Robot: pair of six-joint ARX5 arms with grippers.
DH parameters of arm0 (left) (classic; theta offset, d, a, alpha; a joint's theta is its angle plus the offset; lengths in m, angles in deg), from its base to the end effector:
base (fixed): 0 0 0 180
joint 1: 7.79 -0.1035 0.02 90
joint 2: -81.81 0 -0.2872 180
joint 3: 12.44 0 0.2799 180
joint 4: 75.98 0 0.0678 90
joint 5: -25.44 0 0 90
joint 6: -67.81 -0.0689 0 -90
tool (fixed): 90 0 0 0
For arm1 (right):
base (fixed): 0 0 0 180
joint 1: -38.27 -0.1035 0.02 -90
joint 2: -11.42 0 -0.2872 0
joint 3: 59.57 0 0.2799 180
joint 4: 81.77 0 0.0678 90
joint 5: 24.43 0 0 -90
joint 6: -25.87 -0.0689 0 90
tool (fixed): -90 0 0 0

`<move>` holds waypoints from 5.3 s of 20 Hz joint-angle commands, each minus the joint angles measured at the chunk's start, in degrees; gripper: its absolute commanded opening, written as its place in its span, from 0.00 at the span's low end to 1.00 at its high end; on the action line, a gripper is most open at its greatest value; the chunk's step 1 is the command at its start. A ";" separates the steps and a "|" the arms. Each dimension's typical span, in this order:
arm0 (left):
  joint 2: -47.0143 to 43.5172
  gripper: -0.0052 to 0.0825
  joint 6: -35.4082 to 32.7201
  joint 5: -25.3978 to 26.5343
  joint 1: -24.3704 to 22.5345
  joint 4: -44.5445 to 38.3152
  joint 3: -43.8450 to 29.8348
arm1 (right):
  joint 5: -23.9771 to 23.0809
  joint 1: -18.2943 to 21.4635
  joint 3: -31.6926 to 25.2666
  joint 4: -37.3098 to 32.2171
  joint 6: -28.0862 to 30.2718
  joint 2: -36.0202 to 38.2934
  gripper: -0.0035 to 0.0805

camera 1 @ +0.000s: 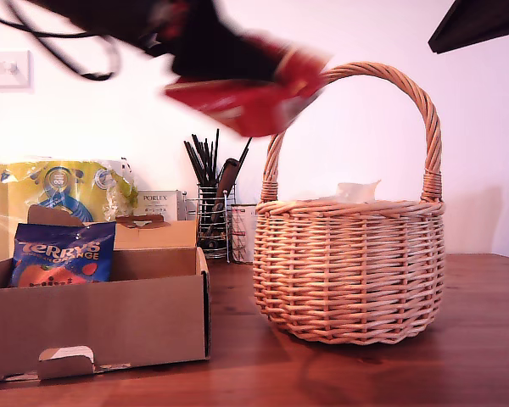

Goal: Move the bags of Easter eggs from the cardboard box on the left into the woven basket on the right side.

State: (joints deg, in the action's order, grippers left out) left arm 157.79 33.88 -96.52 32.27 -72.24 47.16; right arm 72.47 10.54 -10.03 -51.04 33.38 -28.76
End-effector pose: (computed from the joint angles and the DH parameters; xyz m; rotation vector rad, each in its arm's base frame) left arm 0.2349 -0.2451 0.2598 0.5320 -0.0049 -1.3170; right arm 0.1764 0.1021 0.2847 -0.1941 0.3330 0.6213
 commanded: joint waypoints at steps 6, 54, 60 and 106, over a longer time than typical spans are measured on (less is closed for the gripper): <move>14.91 0.14 4.59 0.55 0.90 -18.34 1.42 | -0.02 0.15 0.87 1.77 -0.02 0.28 0.03; 26.69 0.49 30.88 21.84 10.32 3.39 27.30 | 0.37 0.11 0.87 2.58 0.00 1.14 0.03; 22.25 0.27 30.88 22.60 9.42 13.42 27.56 | 0.44 0.11 0.87 2.60 0.00 1.14 0.03; -1.09 0.46 -8.31 15.98 -24.37 26.32 -3.72 | 18.21 -6.47 0.90 0.79 3.30 -5.60 0.03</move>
State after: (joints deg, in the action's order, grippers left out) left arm 156.42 27.08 -80.06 8.42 -45.67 43.55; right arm 90.48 4.31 -9.35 -49.79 37.25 -34.27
